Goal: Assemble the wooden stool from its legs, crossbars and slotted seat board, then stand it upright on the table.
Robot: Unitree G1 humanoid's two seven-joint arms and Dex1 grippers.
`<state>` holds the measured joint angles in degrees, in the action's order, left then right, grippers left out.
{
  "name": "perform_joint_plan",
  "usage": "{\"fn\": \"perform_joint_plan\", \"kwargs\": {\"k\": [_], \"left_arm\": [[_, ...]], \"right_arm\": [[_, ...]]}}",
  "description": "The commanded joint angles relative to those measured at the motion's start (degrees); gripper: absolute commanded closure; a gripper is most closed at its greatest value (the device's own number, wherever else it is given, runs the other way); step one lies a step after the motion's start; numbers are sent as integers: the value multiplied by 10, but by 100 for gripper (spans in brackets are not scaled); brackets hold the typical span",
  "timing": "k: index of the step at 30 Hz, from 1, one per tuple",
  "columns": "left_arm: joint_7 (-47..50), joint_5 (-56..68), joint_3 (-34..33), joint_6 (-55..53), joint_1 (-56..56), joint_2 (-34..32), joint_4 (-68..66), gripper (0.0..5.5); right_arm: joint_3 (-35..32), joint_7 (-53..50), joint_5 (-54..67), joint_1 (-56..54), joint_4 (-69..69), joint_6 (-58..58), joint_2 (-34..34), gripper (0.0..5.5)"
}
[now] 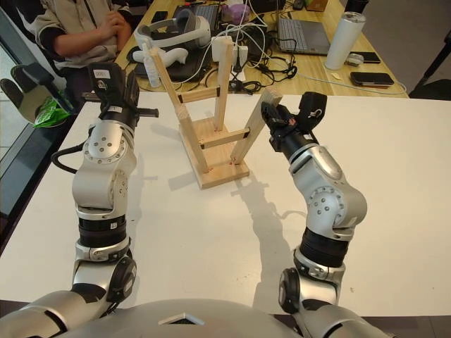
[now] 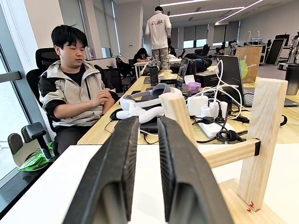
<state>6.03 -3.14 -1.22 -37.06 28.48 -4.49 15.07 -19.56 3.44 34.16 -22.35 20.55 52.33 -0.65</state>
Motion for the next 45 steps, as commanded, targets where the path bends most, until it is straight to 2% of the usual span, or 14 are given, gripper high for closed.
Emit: {"fn": "perform_joint_plan", "kwargs": {"k": [1,5,9,12,17,24,31,37,43,45], "left_arm": [[-8,-8,4,-1,15,-9,-3,477],[-16,-11,5,-2,19,-14,-5,477],[-23,-14,5,-1,26,-18,-10,477],[-27,-14,7,-1,29,-22,-13,477],[-35,-15,10,-1,34,-28,-18,477],[-43,-17,15,-1,45,-35,-24,477],[-64,-20,22,11,75,-51,-50,477],[-97,-22,30,37,115,-76,-91,477],[-111,-31,44,74,144,-83,-128,477],[-116,-34,49,83,148,-85,-133,477]], "right_arm": [[-77,-100,74,-8,-20,40,70,451],[-150,-223,121,-14,-48,30,119,451],[-194,-333,160,-15,-73,-15,145,451],[-203,-403,185,-4,-82,-62,164,451],[-180,-468,226,24,-82,-124,183,451],[-145,-520,253,42,-86,-180,184,451],[-157,-590,229,34,-99,-339,197,451],[-203,-544,278,24,-295,-361,84,445],[-212,-510,280,7,-376,-381,71,444],[-217,-507,280,0,-392,-390,63,380]]}}
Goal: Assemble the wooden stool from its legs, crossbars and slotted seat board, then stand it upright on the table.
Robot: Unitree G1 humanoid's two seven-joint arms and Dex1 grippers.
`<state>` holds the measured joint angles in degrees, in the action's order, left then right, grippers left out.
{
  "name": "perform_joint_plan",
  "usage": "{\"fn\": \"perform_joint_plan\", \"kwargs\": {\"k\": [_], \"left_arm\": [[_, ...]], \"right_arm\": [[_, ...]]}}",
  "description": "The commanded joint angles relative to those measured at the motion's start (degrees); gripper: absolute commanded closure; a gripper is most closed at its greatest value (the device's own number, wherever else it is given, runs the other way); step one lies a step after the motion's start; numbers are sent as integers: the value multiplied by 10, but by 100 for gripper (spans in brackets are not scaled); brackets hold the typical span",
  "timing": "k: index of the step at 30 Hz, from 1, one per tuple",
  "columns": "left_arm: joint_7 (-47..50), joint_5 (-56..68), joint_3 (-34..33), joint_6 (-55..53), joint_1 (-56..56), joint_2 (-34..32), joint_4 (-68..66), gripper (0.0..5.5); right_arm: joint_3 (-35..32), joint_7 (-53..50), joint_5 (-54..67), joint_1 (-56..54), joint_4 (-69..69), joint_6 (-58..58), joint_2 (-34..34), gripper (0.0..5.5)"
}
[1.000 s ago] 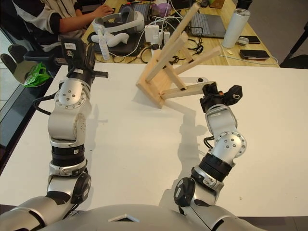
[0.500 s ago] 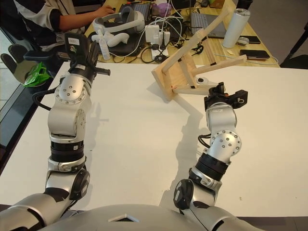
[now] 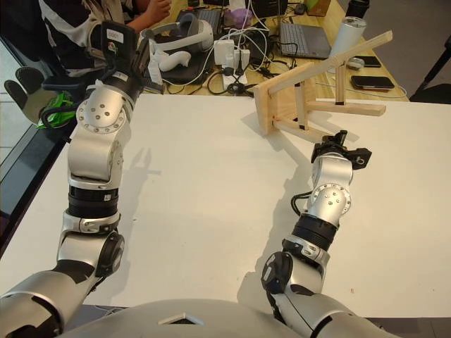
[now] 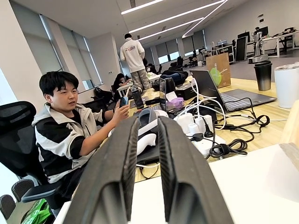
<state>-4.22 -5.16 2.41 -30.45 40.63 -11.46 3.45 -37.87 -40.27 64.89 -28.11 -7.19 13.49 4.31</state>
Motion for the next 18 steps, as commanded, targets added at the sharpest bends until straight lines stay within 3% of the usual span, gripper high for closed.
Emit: {"fn": "perform_joint_plan", "kwargs": {"k": [1,5,8,13,15,18], "left_arm": [[-16,-15,13,20,28,-17,-19,477],[-18,-20,12,33,31,-21,-28,477],[-16,-22,12,35,29,-20,-26,477],[-9,-28,9,31,11,-18,-10,477],[-6,-30,10,31,10,-15,-8,477],[-1,-30,8,32,5,-13,-6,477]], "right_arm": [[-36,-69,-28,54,-120,-7,11,361],[-37,-93,-46,54,-118,-19,11,293],[-10,-133,-63,77,-29,11,29,257],[95,-201,-48,91,150,103,85,182],[192,-129,-52,86,175,202,40,150],[382,28,-184,47,190,315,-121,98]]}}
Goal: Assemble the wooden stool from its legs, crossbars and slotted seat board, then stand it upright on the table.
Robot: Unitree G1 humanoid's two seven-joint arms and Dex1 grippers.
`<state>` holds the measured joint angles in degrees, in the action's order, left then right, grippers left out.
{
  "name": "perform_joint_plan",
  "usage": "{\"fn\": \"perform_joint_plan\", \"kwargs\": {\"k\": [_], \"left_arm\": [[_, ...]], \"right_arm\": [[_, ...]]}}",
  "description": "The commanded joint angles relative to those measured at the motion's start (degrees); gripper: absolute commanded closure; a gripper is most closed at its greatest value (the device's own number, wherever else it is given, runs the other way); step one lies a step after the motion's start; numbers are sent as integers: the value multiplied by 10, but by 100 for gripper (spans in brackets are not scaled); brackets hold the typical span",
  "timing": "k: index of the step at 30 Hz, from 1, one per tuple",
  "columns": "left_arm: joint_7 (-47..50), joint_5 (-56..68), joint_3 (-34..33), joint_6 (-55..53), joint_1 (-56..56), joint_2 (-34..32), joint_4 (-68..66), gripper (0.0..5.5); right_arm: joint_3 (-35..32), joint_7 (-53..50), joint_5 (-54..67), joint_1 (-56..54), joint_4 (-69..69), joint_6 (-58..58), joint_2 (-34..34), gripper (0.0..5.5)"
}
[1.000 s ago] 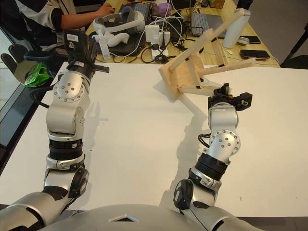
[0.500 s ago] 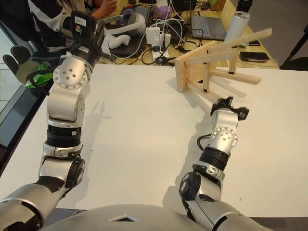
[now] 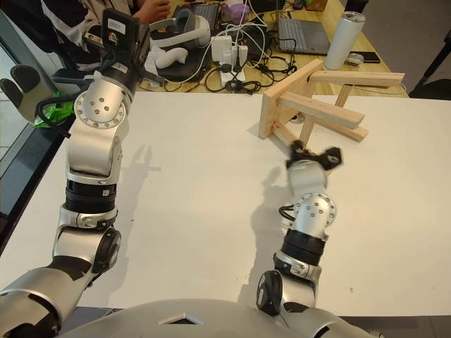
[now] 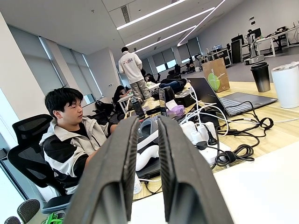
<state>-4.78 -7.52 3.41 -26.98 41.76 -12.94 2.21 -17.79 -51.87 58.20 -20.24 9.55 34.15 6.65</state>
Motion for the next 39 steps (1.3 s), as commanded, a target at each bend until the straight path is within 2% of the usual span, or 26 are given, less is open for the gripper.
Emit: {"fn": "perform_joint_plan", "kwargs": {"k": [1,5,7,11,13,18,23,28,35,39], "left_arm": [[6,-7,-3,-4,-9,3,8,477],[17,-5,-8,-7,-15,13,11,477],[20,-5,-11,-8,-17,15,12,477],[26,-2,-14,-9,-19,23,12,477],[28,-3,-15,-8,-23,26,13,477],[32,-3,-15,-10,-30,30,17,477],[33,-2,-19,-10,-33,31,18,477],[33,-3,-17,-11,-33,36,20,477],[30,-4,-14,-11,-27,42,18,477],[29,-4,-13,-11,-28,42,18,477]], "right_arm": [[229,184,-168,-53,17,123,-188,80],[439,342,-412,-185,-85,112,-330,13],[560,450,-543,-248,-150,69,-387,13],[747,556,-811,-365,-294,28,-414,13],[755,609,-855,-387,-326,15,-410,13],[713,687,-897,-380,-389,-3,-411,13],[670,754,-917,-348,-384,-4,-429,13],[634,764,-943,-320,-405,-7,-428,13],[589,720,-954,-313,-527,-48,-403,13],[570,713,-953,-311,-571,-71,-393,94]]}}
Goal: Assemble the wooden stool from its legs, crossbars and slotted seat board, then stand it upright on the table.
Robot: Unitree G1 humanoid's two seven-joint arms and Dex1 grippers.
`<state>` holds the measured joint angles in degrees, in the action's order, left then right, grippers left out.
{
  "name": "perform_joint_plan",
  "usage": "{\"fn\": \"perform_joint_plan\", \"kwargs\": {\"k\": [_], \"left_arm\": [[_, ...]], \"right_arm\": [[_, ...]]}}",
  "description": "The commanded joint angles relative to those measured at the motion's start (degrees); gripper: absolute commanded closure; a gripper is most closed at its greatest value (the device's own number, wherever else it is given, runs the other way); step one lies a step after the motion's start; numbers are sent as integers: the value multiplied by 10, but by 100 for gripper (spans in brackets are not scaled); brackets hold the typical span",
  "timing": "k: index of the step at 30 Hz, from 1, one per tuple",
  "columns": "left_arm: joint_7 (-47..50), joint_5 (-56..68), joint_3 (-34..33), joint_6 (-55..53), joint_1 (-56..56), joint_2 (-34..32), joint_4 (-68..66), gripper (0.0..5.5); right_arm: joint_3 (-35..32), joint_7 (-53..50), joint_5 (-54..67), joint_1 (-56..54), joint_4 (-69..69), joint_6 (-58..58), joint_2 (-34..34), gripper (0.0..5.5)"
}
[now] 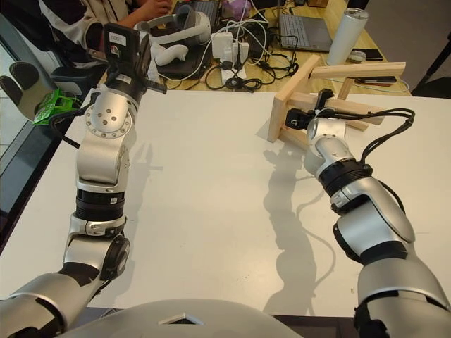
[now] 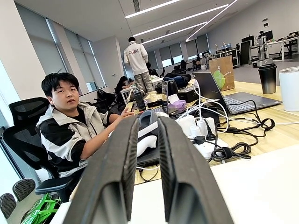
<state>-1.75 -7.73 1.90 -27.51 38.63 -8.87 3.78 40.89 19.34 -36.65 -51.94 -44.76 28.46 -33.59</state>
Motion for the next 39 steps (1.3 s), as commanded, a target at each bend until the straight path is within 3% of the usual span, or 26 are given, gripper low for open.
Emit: {"fn": "perform_joint_plan", "kwargs": {"k": [1,12,19,31,39], "left_arm": [[-1,-2,2,-5,4,2,2,477],[1,-3,4,-7,3,5,3,477],[0,-4,13,-10,0,12,9,477],[-1,-5,14,-4,12,10,-3,477],[-1,-7,15,0,10,7,-8,477]], "right_arm": [[-21,0,-5,7,-35,-19,12,104],[-72,-45,0,24,-65,-95,30,265],[-137,-3,56,59,-33,-151,36,378],[-151,-3,39,86,42,-193,55,382],[-194,7,93,97,73,-300,81,382]]}}
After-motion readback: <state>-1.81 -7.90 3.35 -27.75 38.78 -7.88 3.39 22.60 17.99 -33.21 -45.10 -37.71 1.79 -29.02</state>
